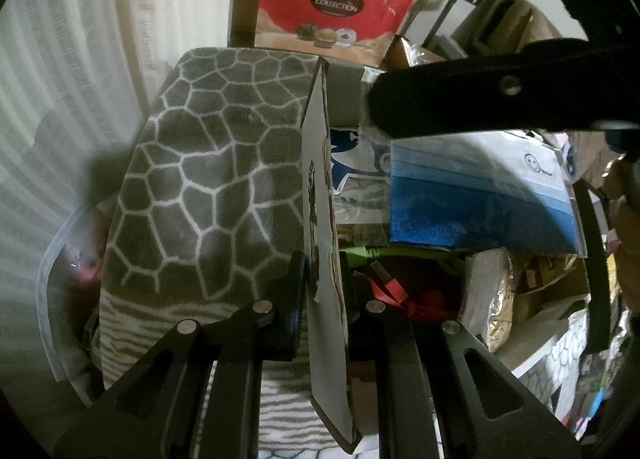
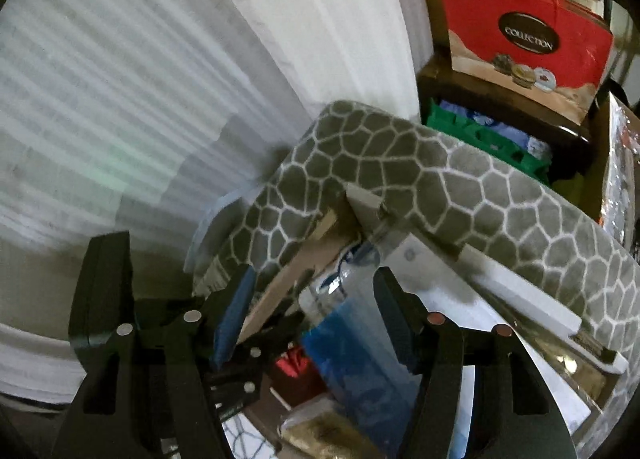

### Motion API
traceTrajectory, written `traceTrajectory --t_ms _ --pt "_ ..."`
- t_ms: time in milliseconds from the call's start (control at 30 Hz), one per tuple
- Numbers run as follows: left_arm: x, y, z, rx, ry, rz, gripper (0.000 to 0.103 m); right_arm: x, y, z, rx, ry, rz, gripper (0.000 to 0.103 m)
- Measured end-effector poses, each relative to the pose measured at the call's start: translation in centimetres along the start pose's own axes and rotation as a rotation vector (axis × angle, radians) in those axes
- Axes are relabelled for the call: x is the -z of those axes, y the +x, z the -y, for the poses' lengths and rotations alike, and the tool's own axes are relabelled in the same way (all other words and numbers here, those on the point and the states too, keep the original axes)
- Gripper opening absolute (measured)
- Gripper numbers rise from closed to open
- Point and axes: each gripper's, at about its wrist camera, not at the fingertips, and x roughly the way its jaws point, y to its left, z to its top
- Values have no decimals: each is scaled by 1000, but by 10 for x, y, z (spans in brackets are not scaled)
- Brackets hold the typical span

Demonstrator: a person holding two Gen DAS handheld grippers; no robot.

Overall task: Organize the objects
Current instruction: 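Open the right tool and release the mask packet onto the box contents, then lift the right tool away from the box while the left tool holds the box wall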

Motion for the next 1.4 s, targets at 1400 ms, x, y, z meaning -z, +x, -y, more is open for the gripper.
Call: traceTrajectory --t_ms 1400 --pt "-1 1 -8 2 -17 -11 12 108 -75 79 180 180 160 63"
